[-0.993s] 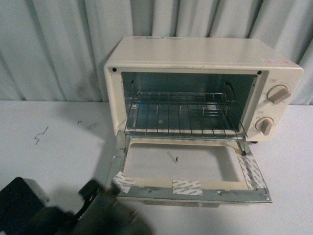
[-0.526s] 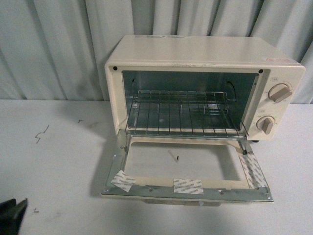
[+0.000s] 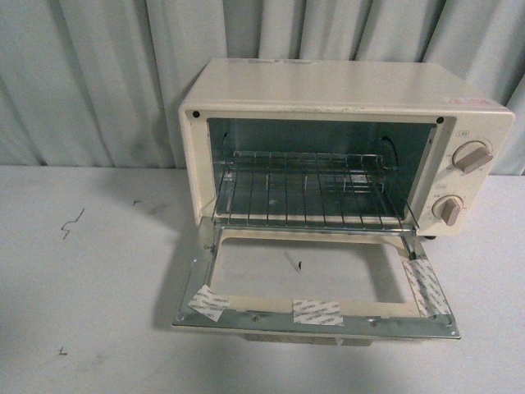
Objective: Open oven
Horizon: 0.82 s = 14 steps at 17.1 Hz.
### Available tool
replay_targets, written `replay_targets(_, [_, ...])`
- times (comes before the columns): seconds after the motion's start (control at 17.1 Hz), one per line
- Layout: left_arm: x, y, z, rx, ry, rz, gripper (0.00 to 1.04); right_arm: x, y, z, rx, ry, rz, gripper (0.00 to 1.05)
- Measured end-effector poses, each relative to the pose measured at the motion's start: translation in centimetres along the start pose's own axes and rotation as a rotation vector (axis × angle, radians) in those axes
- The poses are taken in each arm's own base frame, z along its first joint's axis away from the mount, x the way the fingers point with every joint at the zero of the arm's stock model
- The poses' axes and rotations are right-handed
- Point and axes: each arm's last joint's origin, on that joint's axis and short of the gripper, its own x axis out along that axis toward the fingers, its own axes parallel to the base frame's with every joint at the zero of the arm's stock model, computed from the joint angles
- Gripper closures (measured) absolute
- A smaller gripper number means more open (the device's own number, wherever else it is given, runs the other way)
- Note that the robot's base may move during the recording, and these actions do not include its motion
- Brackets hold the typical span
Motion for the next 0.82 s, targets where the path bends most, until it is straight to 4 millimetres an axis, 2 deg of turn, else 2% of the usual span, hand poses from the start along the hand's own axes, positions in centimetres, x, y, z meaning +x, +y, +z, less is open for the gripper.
replay_targets(0.29, [-1.8, 1.1, 1.6, -0.001, -0.022, -0.004, 1.03, 0.0, 0.0, 0.0, 0.000, 0.000, 0.000, 0.06])
replay_targets(0.41, [-2.6, 2.4, 2.0, 0.002, -0.022, 0.023, 1.03, 0.0, 0.0, 0.0, 0.000, 0.000, 0.000, 0.06])
replay_targets(0.82, [-4.2, 2.3, 2.1, 0.002, 0.010, -0.004, 1.03, 0.0, 0.0, 0.0, 0.000, 0.000, 0.000, 0.06])
